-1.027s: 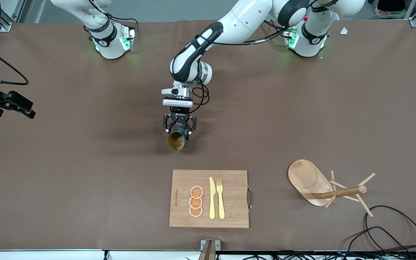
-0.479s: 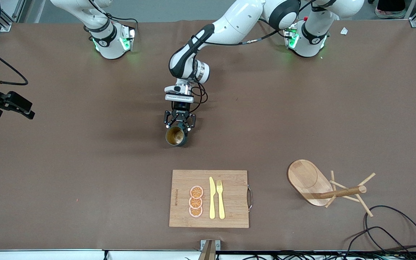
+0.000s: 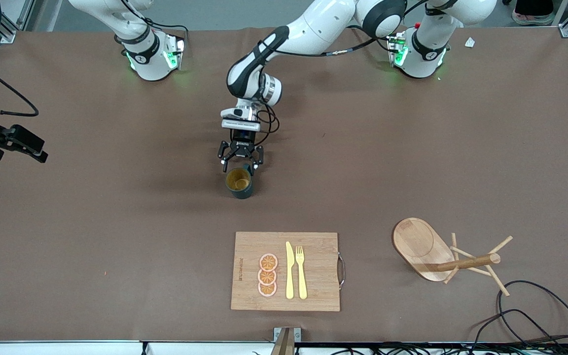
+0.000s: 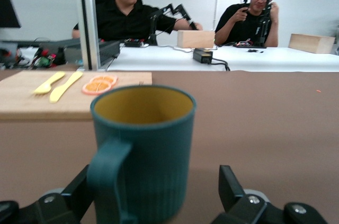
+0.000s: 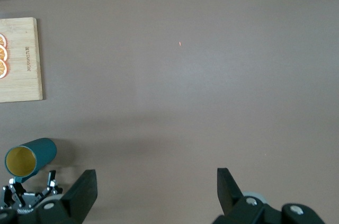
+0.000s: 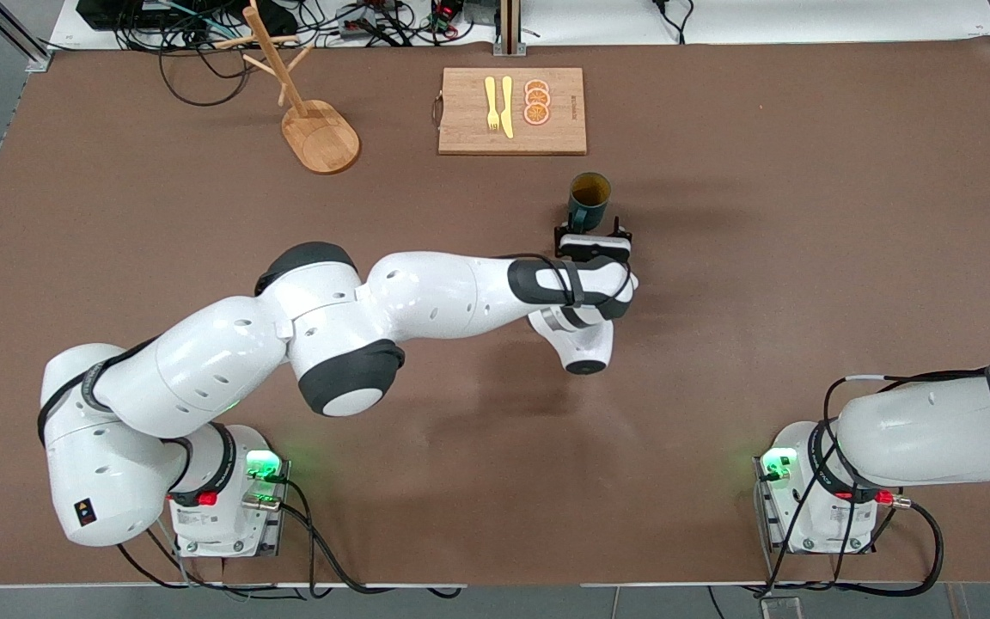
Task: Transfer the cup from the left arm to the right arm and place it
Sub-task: 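Lower the teal mug onto the table and open the left gripper, then grasp the teal mug rim with the right gripper while the left gripper withdraws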
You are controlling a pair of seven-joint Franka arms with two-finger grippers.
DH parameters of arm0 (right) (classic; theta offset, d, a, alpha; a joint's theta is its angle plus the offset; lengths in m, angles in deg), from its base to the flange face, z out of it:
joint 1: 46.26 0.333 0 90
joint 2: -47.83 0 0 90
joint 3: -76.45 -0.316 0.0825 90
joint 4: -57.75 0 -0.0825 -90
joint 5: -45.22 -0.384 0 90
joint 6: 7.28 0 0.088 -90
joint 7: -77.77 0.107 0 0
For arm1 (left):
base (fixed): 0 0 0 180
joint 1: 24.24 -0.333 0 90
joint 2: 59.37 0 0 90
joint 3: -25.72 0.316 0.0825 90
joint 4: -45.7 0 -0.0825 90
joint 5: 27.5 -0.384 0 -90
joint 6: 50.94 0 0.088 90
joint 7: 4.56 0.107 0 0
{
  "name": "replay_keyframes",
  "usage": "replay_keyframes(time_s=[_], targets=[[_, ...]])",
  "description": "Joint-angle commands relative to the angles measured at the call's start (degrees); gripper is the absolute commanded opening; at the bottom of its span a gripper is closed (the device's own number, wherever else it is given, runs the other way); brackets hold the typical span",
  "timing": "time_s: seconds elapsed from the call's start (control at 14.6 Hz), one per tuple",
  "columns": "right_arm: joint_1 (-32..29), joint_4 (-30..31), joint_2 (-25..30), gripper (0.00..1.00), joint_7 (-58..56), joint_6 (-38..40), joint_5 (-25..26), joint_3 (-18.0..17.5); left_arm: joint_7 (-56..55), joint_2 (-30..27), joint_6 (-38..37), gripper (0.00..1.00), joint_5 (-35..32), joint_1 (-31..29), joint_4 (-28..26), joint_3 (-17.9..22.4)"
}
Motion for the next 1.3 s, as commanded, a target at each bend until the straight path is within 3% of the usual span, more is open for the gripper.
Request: replay_keyframes(time_s=[0.0,0.41,0.75,1.23], targets=[[-0.2,1.8,1.2,1.0,0.2,-0.2,0.7,-0.4,0.3,-1.7,-5.1,1.0,4.2,1.2,0.1,-3.4],[0.0,1.9,1.0,1.0,0.4,0.0,0.7,-0.5,0.5,-5.1,-17.5,1.0,12.6,1.6,-0.5,-10.0],[2.2,2.0,0.0,1.0,1.3,0.9,0.6,-0.5,0.2,-9.3,-33.2,1.0,22.9,1.5,-0.5,-16.2],[6.4,2.1,-3.4,1.0,8.6,0.6,0.4,-0.5,6.8,-21.6,-43.2,1.0,40.9,-0.9,-1.6,-16.4]])
